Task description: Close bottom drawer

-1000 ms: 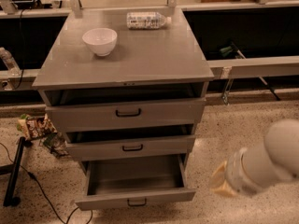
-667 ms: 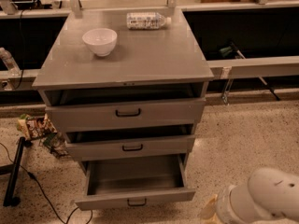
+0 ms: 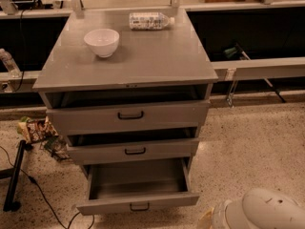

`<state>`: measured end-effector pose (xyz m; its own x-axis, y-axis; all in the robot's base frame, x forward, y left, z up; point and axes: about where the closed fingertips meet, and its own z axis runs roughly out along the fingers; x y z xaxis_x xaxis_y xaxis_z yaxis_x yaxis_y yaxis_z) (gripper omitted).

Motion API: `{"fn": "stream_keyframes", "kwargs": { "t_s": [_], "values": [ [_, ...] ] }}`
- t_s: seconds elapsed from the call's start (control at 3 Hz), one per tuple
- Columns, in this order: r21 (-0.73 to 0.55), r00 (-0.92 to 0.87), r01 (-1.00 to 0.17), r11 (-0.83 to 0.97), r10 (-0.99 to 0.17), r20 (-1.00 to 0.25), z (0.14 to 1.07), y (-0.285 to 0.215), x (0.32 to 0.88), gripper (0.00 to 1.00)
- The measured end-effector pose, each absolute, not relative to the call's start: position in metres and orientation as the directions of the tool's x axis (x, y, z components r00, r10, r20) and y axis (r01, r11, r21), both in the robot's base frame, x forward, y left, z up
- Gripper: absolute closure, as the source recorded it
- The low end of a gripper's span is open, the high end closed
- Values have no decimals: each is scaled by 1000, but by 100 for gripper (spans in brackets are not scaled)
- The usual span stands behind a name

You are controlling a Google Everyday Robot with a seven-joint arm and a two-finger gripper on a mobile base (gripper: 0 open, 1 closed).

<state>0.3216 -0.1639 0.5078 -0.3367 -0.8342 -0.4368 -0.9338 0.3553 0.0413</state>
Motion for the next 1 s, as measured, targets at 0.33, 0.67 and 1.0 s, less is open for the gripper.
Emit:
{"fn": "stream_keyframes", "kwargs": {
  "t_s": [0.33,0.67,1.0],
  "values": [
    [34,-303,-944,327,-826,-476,481,-147,321,100],
    [-23,-247,-952,306,-809,-533,435,-127,346,100],
    [-71,-198,-956,283,-806,-558,380,-109,367,100]
  ]
}}
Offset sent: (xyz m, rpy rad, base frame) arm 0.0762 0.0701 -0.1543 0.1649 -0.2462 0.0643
